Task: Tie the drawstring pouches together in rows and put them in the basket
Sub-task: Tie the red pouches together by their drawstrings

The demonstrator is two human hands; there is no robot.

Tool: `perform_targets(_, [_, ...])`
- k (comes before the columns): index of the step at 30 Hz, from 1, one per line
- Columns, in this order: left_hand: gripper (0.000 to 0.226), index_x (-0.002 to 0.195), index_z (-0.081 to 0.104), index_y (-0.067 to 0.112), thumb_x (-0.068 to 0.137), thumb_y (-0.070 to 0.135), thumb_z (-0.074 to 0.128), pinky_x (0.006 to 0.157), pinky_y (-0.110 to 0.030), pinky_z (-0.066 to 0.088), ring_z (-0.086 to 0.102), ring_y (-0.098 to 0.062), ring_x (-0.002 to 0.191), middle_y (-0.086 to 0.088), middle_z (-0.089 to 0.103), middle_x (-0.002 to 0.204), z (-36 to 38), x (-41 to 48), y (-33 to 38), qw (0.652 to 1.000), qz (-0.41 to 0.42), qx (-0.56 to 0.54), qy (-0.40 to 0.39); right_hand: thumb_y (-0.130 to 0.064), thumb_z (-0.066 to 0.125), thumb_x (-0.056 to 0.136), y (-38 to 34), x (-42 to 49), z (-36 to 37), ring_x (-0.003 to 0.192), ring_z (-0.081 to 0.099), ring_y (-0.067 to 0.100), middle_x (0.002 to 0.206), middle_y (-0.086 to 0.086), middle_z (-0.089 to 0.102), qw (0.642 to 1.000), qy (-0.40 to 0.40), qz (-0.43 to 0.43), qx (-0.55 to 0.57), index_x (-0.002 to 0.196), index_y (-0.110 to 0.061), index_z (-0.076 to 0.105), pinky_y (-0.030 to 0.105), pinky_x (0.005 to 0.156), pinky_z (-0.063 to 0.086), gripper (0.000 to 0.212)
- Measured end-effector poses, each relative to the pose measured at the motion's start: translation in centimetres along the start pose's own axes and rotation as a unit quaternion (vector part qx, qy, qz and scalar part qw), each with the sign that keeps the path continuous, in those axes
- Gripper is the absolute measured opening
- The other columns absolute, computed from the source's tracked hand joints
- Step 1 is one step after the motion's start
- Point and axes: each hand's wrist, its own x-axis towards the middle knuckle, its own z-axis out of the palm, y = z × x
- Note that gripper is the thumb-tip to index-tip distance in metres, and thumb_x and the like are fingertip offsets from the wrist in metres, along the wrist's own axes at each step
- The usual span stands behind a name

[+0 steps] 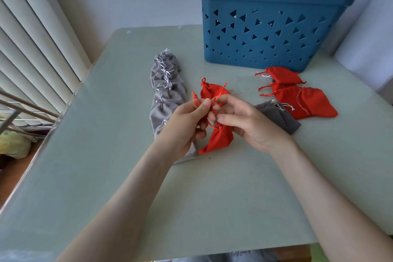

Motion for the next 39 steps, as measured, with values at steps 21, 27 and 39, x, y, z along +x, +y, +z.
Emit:
perform_targets(21, [0.028,0.090,0.061,0.016,0.086,0.039,0.046,0.046,-0.038,0.048,0.057,-0.021,0.063,-0.001,0.064,0.075,-1.2,0.7,-2.6,0.750,0.308,0.558,0.176,-0.005,0.043,0.096,0.7,0.4,-0.4,0.071,0.052,0.019,0.077,0.004,0.063,0.994,0.082,0.069,0.006,0.101,-0.014,0.064,0.027,0.064,0.039,0.023])
perform_targets(27, [0.023,0.083,0.060,0.011,0.087,0.032,0.050,0.039,-0.034,0.045,0.055,-0.019,0.058,-0.001,0.058,0.064,-0.9,0.7,-2.5,0.719,0.367,0.558,0.193,-0.027,0.058,0.080,0.9,0.4,0.3,0.077,0.063,0.001,0.085,-0.008,0.071,0.995,0.055,0.080,0.005,0.093,-0.022,0.070,0.013,0.074,0.047,0.018])
perform_targets(39, [0.022,0.085,0.065,0.011,0.088,0.029,0.053,0.050,-0.035,0.046,0.045,-0.007,0.068,0.004,0.053,0.064,-0.6,0.2,-2.3,0.743,0.384,0.522,0.168,-0.023,0.056,0.079,0.9,0.3,0.0,0.074,0.064,0.002,0.077,-0.008,0.070,0.997,0.048,0.051,0.024,0.094,-0.014,0.064,0.013,0.074,0.049,0.019])
